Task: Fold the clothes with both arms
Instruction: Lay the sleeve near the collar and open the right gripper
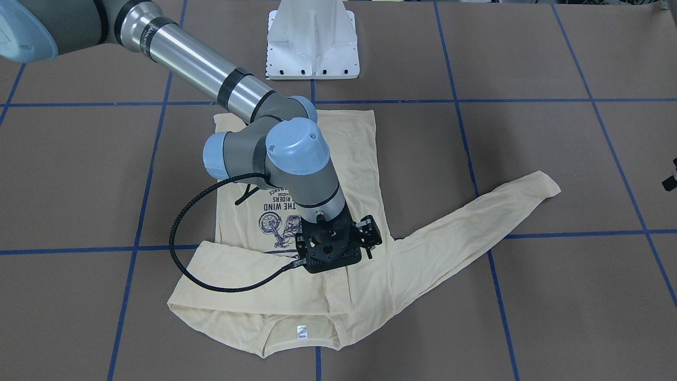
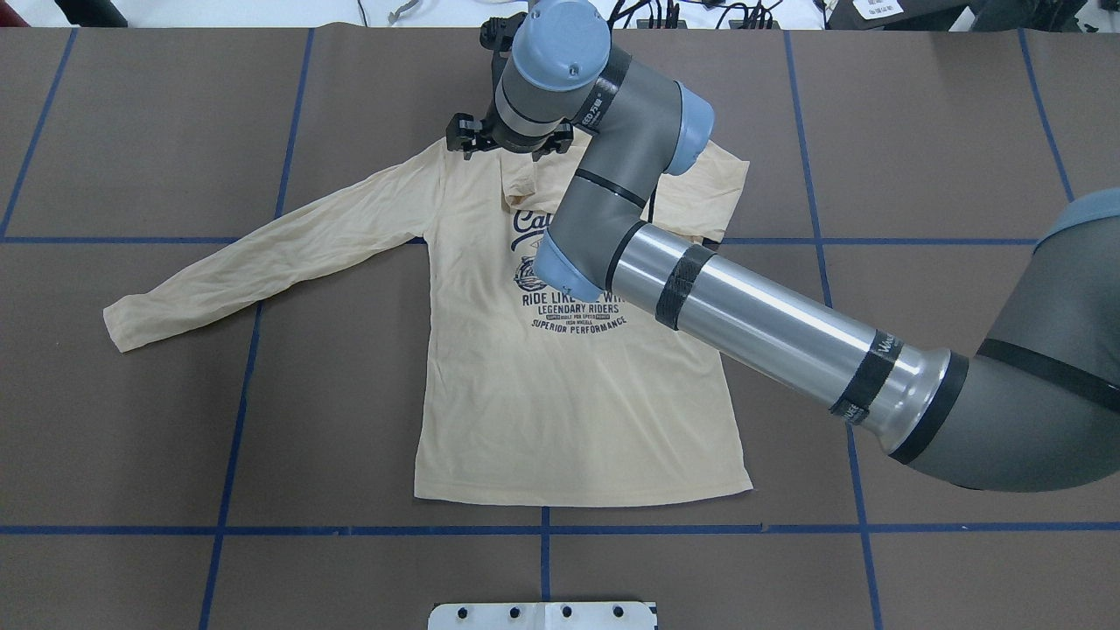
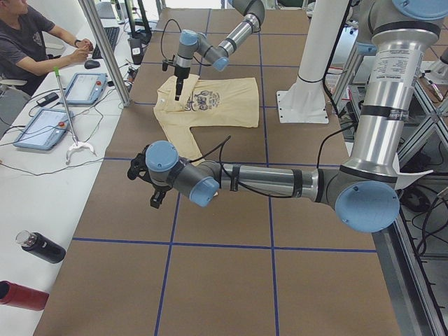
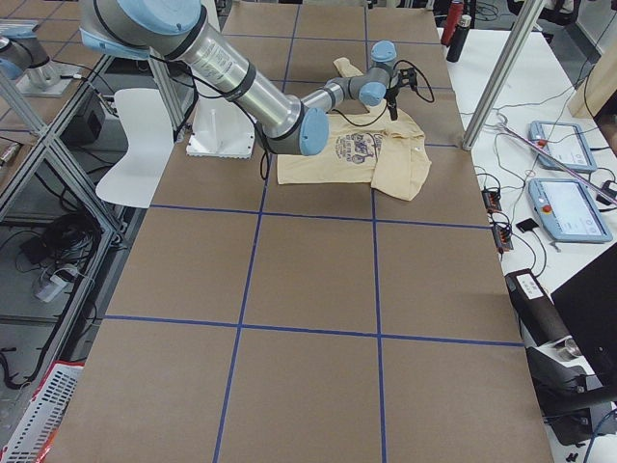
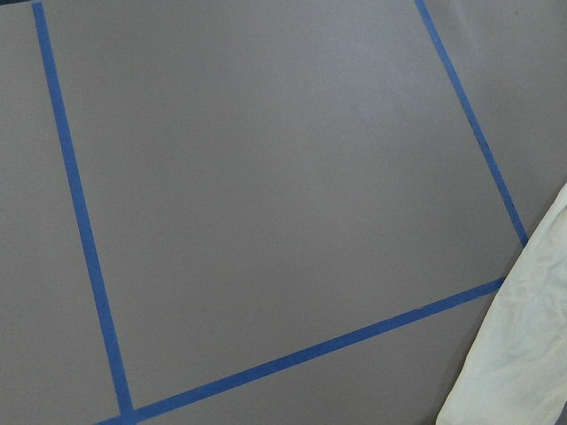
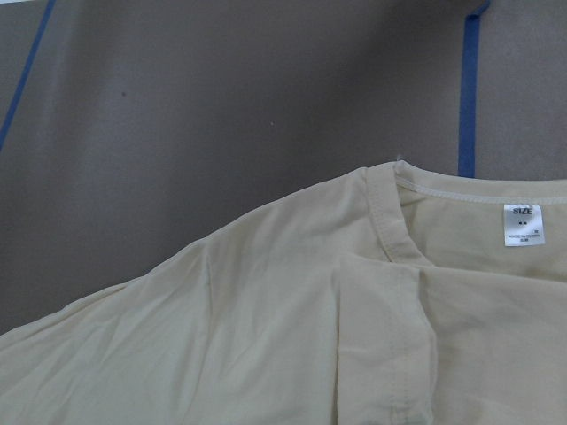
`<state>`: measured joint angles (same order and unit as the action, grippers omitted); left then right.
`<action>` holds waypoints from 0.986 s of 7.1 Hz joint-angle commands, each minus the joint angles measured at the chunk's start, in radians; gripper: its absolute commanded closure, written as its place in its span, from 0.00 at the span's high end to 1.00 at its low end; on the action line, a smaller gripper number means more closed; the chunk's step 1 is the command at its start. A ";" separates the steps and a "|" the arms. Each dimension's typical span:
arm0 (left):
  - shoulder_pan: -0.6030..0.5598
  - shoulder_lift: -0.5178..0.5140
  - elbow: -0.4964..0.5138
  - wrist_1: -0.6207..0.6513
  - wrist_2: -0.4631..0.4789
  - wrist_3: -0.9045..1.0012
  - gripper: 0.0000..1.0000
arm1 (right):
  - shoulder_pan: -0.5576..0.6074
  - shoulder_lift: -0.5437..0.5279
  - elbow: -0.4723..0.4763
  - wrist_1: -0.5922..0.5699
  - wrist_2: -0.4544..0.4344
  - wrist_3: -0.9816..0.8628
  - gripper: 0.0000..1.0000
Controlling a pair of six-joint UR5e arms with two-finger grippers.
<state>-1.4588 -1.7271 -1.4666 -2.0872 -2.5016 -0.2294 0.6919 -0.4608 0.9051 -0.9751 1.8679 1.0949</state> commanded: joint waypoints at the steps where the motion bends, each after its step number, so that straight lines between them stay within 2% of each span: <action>1: 0.000 -0.011 -0.004 -0.001 0.000 -0.024 0.99 | -0.002 -0.016 -0.005 -0.001 -0.051 -0.003 0.99; 2: 0.000 -0.011 -0.004 -0.001 0.000 -0.024 0.99 | -0.017 -0.013 -0.024 0.001 -0.094 -0.004 0.98; 4: 0.000 -0.011 -0.011 -0.001 0.000 -0.025 0.99 | -0.035 0.010 -0.086 0.006 -0.154 -0.007 0.87; 5: 0.000 -0.014 -0.017 -0.001 0.000 -0.027 0.99 | -0.044 0.014 -0.107 0.006 -0.179 -0.007 0.77; 6: 0.000 -0.016 -0.017 -0.001 0.000 -0.027 0.99 | -0.049 0.024 -0.135 0.009 -0.184 -0.012 0.74; 7: 0.000 -0.016 -0.017 -0.001 0.000 -0.027 0.99 | -0.049 0.033 -0.203 0.080 -0.194 -0.012 0.69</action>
<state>-1.4588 -1.7417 -1.4825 -2.0877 -2.5019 -0.2560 0.6458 -0.4393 0.7670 -0.9504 1.6879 1.0846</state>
